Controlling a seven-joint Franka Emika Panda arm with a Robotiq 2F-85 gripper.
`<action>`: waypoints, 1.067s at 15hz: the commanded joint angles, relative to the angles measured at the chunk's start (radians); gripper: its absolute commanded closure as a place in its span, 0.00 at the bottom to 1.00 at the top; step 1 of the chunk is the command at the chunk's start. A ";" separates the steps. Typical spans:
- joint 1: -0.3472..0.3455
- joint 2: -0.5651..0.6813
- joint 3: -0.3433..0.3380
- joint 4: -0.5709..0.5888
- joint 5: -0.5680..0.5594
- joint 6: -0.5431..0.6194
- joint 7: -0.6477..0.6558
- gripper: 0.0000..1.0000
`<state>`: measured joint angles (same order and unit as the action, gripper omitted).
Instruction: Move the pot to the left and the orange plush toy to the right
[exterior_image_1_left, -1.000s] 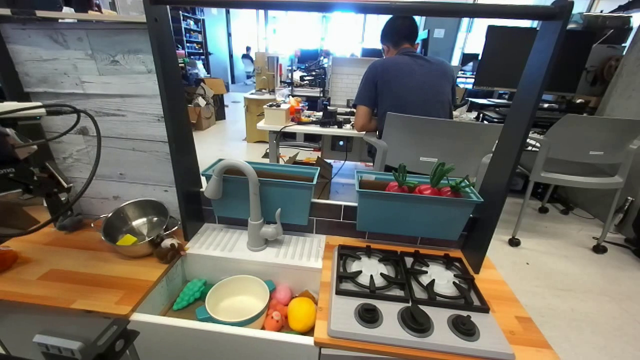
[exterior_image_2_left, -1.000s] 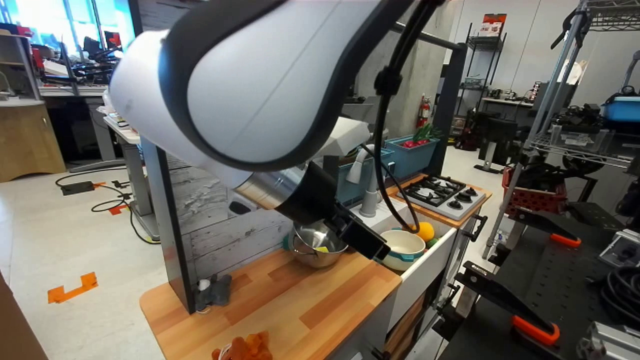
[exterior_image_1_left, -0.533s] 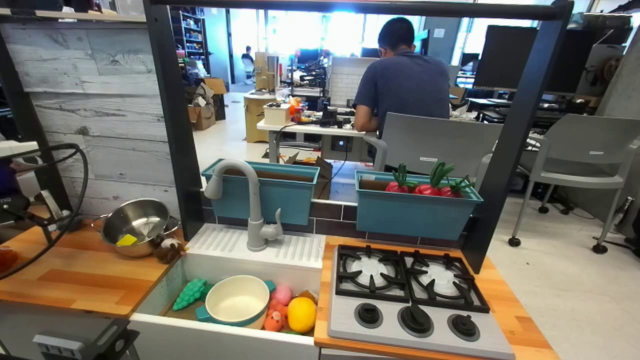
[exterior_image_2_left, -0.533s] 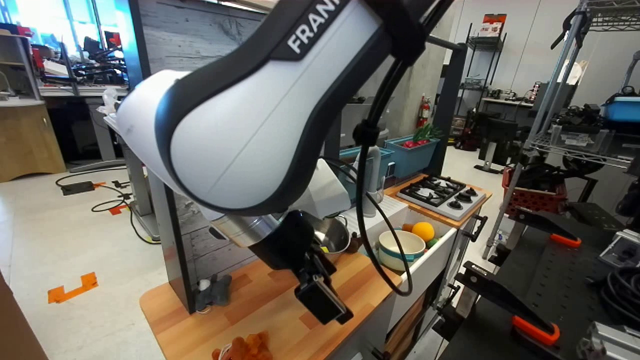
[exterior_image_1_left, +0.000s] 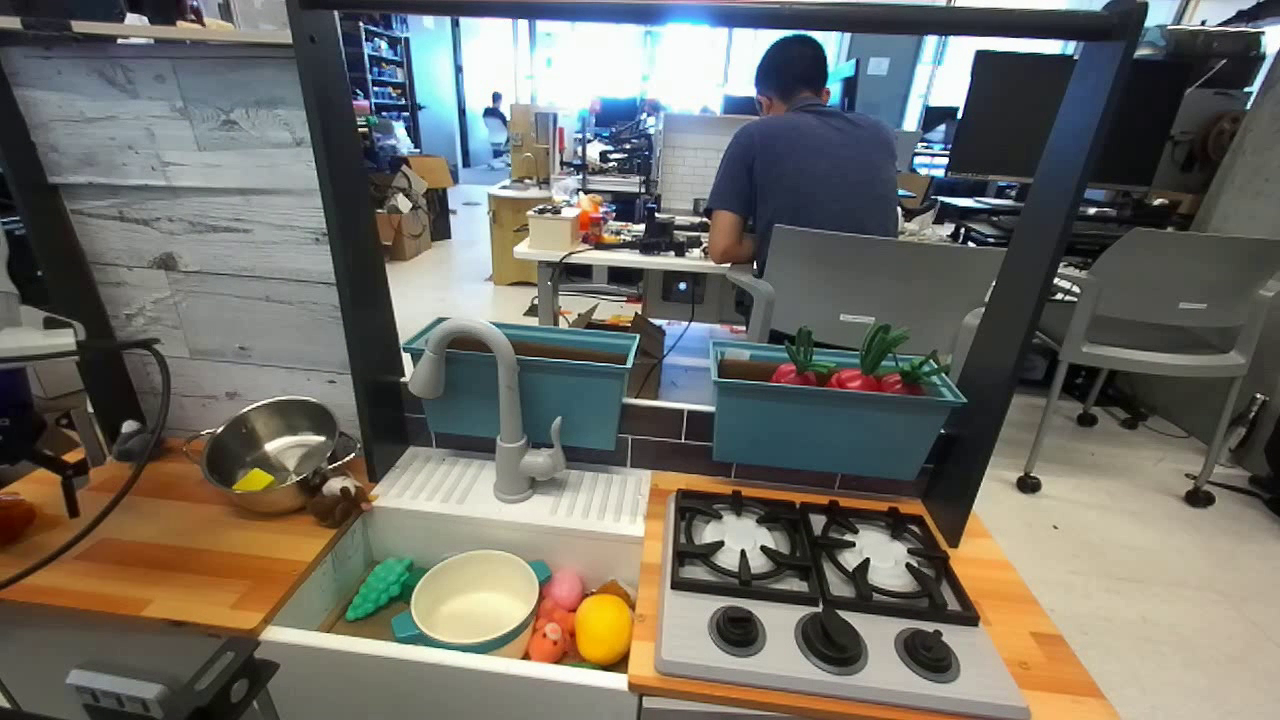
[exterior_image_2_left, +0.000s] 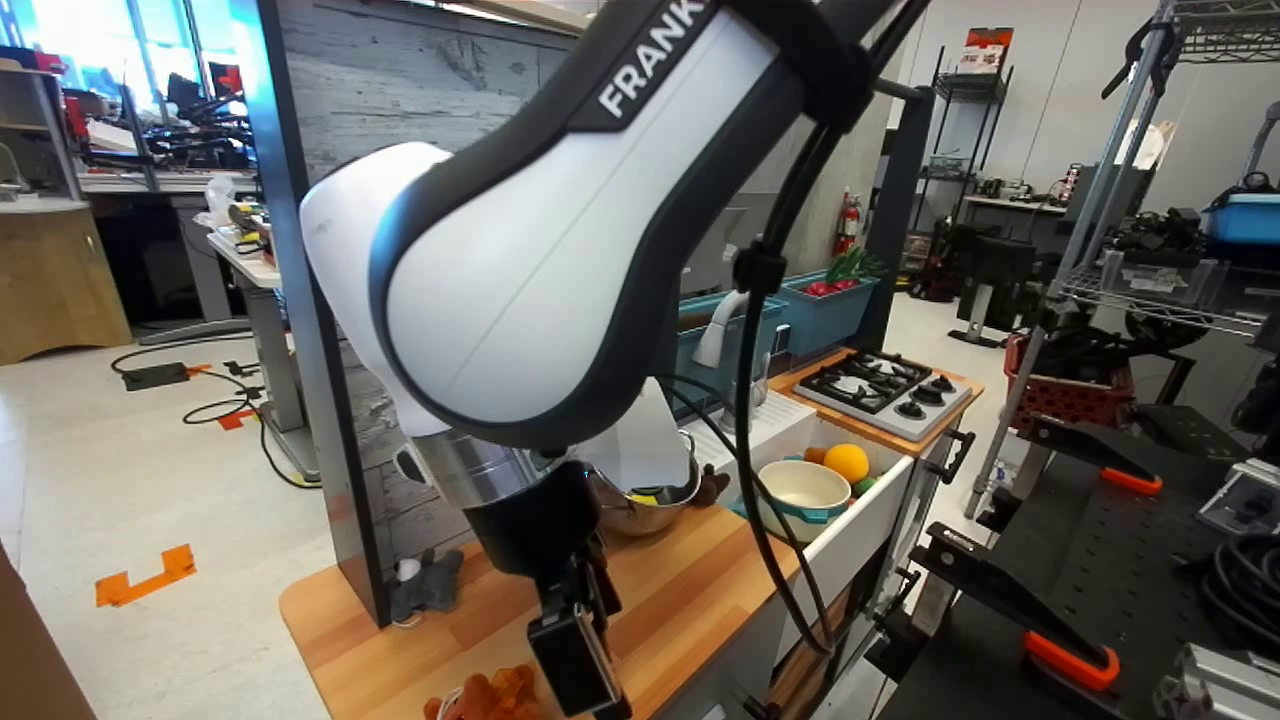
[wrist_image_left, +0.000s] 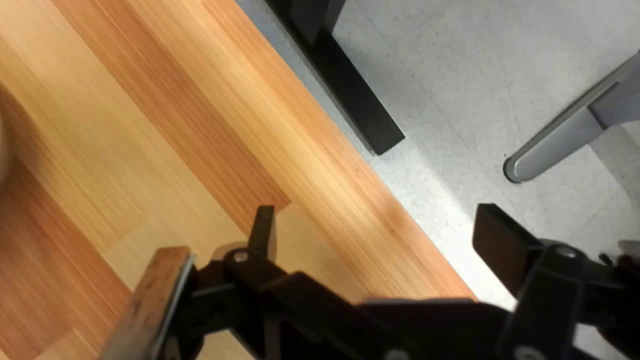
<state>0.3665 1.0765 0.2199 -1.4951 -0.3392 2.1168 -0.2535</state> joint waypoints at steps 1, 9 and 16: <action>-0.046 -0.002 0.046 -0.080 0.075 0.214 0.000 0.00; -0.056 0.009 0.043 -0.178 0.108 0.612 0.002 0.25; -0.055 -0.012 0.003 -0.200 0.110 0.703 0.042 0.73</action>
<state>0.3194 1.0826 0.2323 -1.6716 -0.2440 2.7863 -0.2286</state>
